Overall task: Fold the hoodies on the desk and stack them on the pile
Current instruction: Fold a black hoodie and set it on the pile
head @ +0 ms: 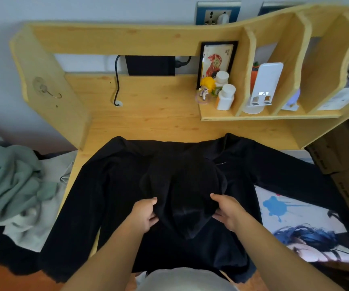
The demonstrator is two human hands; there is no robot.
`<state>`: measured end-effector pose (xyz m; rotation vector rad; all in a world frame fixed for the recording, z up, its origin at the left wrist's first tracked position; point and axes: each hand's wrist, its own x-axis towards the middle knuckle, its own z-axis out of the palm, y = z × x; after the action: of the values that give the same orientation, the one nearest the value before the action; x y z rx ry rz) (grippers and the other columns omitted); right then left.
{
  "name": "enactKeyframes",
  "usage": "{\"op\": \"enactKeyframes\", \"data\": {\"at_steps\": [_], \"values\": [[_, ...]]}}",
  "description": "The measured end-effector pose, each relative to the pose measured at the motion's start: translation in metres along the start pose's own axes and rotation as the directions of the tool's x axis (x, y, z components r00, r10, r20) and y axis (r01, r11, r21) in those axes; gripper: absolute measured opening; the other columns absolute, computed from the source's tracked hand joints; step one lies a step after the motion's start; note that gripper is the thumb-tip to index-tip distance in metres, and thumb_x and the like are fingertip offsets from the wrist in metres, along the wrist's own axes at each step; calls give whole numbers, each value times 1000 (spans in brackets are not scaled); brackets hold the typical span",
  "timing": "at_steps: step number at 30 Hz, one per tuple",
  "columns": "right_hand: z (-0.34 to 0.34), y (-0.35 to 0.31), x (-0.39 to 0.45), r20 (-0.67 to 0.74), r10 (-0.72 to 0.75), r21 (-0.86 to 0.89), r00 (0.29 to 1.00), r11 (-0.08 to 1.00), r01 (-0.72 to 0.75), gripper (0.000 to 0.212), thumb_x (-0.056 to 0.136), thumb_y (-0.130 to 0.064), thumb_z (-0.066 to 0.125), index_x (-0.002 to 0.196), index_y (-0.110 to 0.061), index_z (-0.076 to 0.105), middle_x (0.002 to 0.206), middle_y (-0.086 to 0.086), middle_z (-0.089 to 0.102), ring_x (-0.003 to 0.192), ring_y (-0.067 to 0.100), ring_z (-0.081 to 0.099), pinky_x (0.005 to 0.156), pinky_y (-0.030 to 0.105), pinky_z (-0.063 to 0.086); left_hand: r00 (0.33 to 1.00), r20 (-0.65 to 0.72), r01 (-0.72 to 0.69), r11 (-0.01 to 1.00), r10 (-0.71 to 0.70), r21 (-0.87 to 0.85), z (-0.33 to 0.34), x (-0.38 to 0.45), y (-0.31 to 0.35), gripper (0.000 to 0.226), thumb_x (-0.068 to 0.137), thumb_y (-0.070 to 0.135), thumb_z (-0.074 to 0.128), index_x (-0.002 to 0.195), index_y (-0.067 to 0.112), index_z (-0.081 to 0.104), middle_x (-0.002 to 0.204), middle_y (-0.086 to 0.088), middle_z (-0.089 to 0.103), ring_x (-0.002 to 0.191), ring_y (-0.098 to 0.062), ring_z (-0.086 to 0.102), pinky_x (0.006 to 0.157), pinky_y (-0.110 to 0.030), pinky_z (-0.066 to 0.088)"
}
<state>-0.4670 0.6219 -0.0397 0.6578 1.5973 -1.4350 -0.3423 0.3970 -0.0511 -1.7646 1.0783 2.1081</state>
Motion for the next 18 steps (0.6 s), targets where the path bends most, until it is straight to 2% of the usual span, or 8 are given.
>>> {"op": "enactKeyframes", "data": {"at_steps": [3,5,7,9,11,13,15,18], "values": [[-14,1,-1,57,-171,210,984,965,156,23,97,-9,63,120,-3,65,117,11,74,110,27,70,100,44,53,972,107,-134,873,207,-468,-7,-9,14,44,101,9,56,145,14,52,129,-15,67,114,-33,68,104,-48,50],[-29,7,4,57,-139,253,989,960,121,23,95,2,62,118,1,61,121,19,71,110,31,70,101,45,52,943,146,-159,788,300,-594,-19,-20,19,41,96,6,52,137,8,59,130,-17,68,117,-35,68,109,-48,47],[-37,15,8,-18,-18,167,1000,986,21,37,92,14,54,124,-4,56,114,25,67,99,30,69,98,44,52,961,137,-152,872,241,-464,-33,-18,12,43,89,4,51,131,5,63,127,-16,70,116,-35,68,107,-48,48],[-38,11,13,-75,39,171,996,985,-26,43,94,12,47,135,-3,51,108,18,62,93,28,64,96,45,50,989,89,-101,978,119,-181,-43,-11,4,47,87,6,51,132,5,60,126,-16,70,114,-36,68,104,-51,51],[-37,-3,18,-69,57,176,996,983,-44,38,100,-8,51,138,-5,50,127,18,60,101,30,63,93,46,51,997,47,-59,998,61,-37,-51,-1,7,41,93,13,51,132,5,57,126,-18,68,113,-36,67,100,-52,52],[-34,-17,24,-32,108,67,994,992,-105,52,100,-37,58,143,-9,47,139,18,56,111,32,62,93,48,53,997,12,-70,994,71,-82,-56,12,19,36,102,29,52,128,5,56,124,-18,67,113,-35,66,97,-51,51],[-28,-29,30,0,145,-62,989,987,-145,56,94,-59,60,132,-18,54,130,13,62,111,31,64,86,46,55,997,-21,-72,993,70,-89,-54,23,34,45,104,43,51,126,5,57,123,-16,68,112,-33,66,97,-50,51],[-19,-42,45,-40,151,-161,988,975,-155,55,89,-70,58,119,-23,62,118,4,70,104,27,69,72,39,55,998,-58,-18,1000,19,20,-40,27,54,50,103,51,51,121,5,60,116,-16,71,106,-34,70,87,-50,55]]}}
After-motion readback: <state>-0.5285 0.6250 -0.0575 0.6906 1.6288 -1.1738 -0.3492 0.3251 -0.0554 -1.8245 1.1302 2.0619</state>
